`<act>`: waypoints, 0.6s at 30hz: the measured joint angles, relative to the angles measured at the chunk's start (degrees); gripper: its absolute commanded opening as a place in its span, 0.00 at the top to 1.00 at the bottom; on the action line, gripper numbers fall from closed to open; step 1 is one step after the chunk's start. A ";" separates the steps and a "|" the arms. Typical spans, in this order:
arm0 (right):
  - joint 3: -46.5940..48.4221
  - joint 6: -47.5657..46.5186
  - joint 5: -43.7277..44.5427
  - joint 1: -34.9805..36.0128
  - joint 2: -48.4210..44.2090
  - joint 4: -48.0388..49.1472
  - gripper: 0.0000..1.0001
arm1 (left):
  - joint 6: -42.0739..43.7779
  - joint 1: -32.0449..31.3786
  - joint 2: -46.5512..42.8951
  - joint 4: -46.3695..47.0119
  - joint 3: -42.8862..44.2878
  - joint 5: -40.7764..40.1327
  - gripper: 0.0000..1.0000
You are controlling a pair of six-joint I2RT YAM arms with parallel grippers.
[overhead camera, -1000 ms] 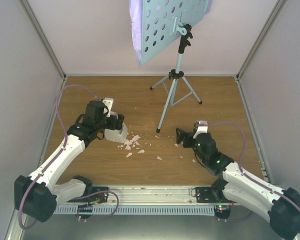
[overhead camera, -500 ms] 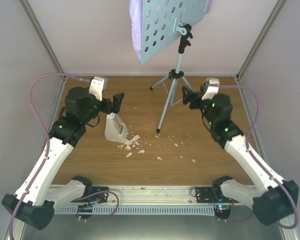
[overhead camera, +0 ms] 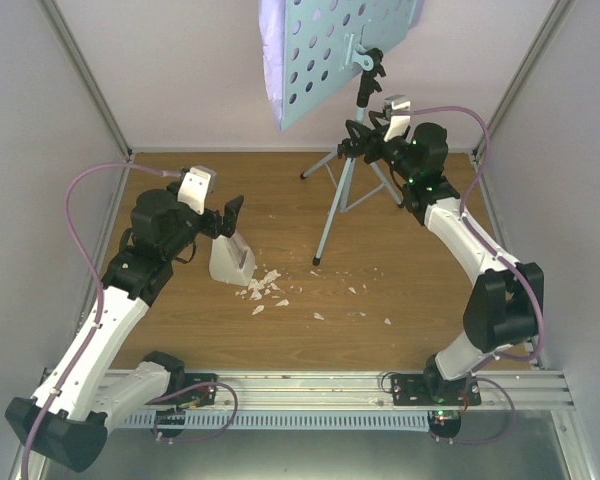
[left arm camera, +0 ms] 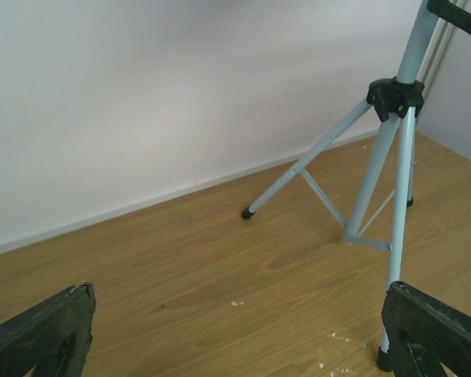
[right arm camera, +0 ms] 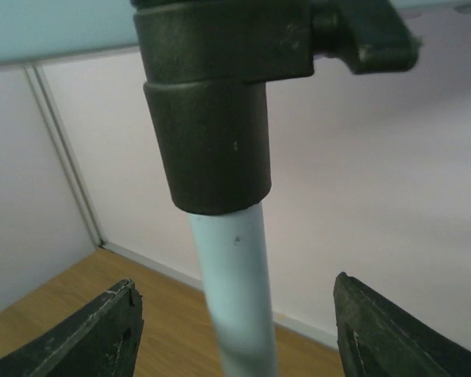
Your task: Pack up the instrument practice props
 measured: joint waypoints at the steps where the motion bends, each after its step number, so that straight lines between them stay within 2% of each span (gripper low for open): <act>1: 0.35 -0.98 0.15 -0.02 0.66 0.63 0.46 | 0.00 0.20 0.11 0.15 -0.42 0.17 0.01; 4: 0.59 -4.00 0.11 -0.04 1.62 1.86 0.74 | 0.00 0.70 0.28 1.16 -1.75 1.33 0.01; 11: -0.76 -6.62 -1.03 -0.28 1.46 5.86 0.99 | -0.02 1.38 0.33 2.56 -3.15 4.00 0.01; 18: -1.53 -6.49 -2.25 -0.72 1.05 6.95 0.99 | -0.02 1.55 0.76 3.89 -3.17 8.26 0.01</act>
